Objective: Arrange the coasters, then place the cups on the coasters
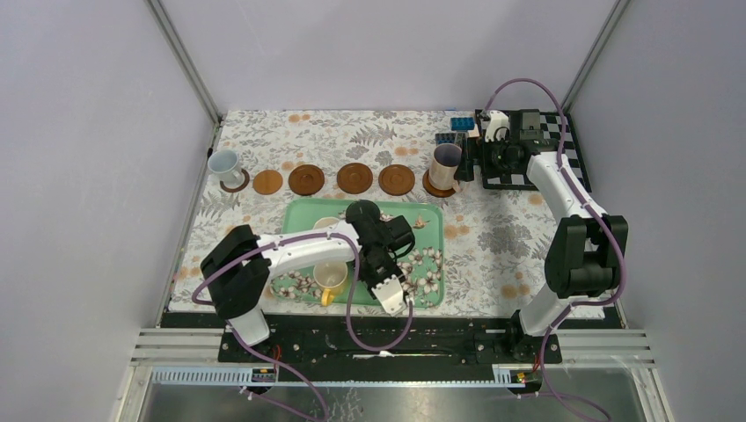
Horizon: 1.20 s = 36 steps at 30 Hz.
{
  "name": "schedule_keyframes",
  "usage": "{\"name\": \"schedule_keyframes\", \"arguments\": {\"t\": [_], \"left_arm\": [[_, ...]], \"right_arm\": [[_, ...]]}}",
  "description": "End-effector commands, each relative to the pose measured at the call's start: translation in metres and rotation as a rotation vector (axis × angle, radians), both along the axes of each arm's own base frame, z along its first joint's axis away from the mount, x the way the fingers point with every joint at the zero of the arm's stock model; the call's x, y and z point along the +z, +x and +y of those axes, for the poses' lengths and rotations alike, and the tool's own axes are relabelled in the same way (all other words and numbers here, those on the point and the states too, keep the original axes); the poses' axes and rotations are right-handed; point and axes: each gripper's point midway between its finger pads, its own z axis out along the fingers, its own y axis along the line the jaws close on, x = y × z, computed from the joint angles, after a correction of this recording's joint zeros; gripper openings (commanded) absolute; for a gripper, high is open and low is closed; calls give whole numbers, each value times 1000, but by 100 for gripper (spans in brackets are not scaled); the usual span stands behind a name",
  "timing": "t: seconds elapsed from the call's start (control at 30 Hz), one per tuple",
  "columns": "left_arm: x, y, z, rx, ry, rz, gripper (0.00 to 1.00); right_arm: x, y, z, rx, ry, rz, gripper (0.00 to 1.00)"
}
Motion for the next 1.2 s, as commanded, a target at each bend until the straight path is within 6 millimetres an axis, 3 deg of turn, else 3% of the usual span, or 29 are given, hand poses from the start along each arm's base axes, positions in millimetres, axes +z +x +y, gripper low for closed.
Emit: {"name": "schedule_keyframes", "arguments": {"t": [0.0, 0.17, 0.33, 0.53, 0.77, 1.03, 1.17], "left_arm": [[-2, 6, -5, -46, 1, -46, 36], [10, 0, -15, -100, 17, -50, 11], [27, -11, -24, -120, 56, -11, 0], [44, -4, -38, -120, 82, -111, 0], [80, 6, -53, -93, 103, -213, 0], [139, 54, -50, -14, 93, -429, 0], [169, 103, -35, 77, 66, -511, 0]], "right_arm": [[16, 7, 2, 16, 11, -32, 100], [14, 6, 2, 15, 7, -28, 100], [17, 8, 1, 13, 7, -38, 99], [15, 6, 3, 21, 12, -33, 100], [18, 6, 4, 25, 23, -32, 100], [26, 7, 7, 31, 38, -49, 100], [30, 12, 8, 31, 43, -59, 100]]}}
